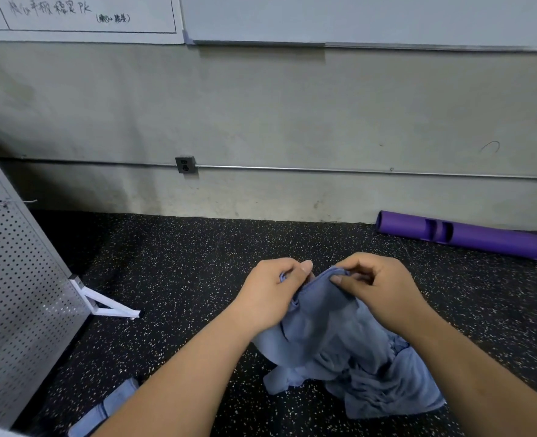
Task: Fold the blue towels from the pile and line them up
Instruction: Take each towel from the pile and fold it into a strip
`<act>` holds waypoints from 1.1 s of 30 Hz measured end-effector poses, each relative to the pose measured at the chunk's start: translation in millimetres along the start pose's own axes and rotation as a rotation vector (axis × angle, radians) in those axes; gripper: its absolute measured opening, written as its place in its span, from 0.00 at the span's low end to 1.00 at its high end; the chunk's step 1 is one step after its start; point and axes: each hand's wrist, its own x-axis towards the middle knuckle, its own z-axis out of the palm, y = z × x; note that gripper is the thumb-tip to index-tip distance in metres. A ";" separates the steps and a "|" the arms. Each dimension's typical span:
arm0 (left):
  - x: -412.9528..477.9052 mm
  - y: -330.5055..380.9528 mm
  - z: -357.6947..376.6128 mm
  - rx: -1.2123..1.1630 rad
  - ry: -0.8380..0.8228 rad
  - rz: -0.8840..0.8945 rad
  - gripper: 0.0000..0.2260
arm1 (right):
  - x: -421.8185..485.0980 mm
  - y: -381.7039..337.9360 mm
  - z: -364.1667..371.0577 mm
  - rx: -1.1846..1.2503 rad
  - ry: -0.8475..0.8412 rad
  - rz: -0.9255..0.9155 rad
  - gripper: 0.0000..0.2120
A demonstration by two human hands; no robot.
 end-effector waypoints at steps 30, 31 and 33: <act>2.2 1.7 -5.1 -0.247 0.066 -0.084 0.02 | 1.6 -3.6 -4.9 0.109 0.024 0.001 0.07; 2.1 1.8 -4.8 -0.262 0.058 -0.094 0.02 | 1.5 -3.8 -4.7 0.114 0.033 0.006 0.06; 1.4 2.1 -3.5 -0.296 0.031 -0.114 0.02 | 1.3 -5.1 -3.0 0.129 0.040 0.025 0.06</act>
